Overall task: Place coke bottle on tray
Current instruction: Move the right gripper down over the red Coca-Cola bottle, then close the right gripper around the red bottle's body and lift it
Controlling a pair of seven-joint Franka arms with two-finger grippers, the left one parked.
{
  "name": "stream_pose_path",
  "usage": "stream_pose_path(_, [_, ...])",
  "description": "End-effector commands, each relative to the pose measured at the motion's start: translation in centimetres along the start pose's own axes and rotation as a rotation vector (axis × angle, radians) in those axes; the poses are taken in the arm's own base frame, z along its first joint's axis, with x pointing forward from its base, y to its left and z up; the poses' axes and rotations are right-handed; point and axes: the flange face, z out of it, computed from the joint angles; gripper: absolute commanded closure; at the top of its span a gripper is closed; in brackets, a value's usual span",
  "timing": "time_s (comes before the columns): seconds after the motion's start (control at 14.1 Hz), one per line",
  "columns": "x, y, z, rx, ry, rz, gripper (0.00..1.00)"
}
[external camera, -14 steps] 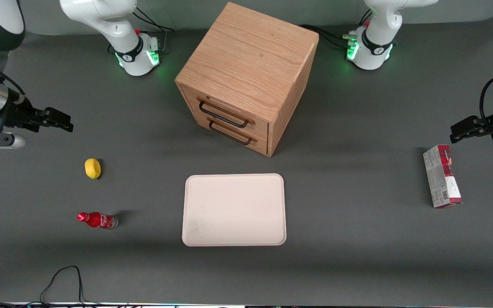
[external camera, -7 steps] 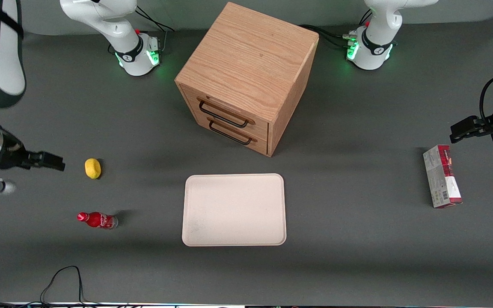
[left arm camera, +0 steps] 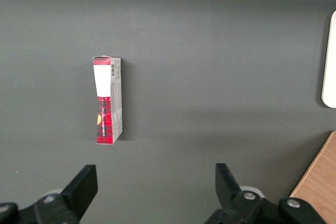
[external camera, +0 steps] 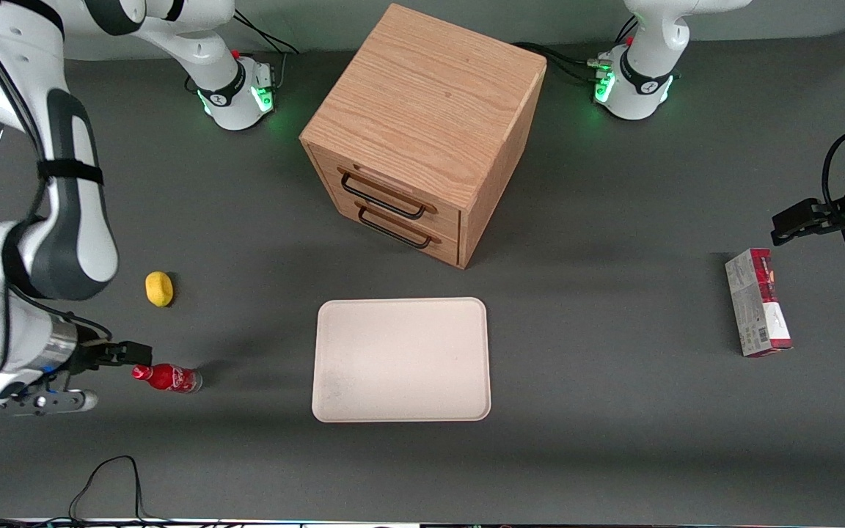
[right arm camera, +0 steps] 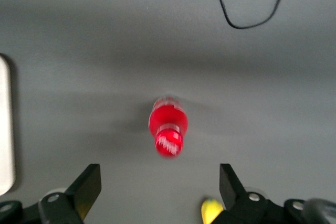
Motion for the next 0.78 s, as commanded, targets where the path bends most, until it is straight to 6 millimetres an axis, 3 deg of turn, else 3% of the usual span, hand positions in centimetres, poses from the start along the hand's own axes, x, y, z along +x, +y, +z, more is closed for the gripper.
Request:
stream_pose_path(0.0, [-0.4, 0.4, 1.6, 0.012, 0.034, -0.027, 0.00])
stream_pose_path(0.28, [-0.3, 0.3, 3.3, 0.008, 0.026, -0.028, 0.00])
stream_pose_path(0.57, [-0.8, 1.1, 6.4, 0.004, 0.036, -0.018, 0.00])
stream_pose_path(0.71, [-0.8, 1.1, 6.7, 0.005, 0.042, -0.018, 0.00])
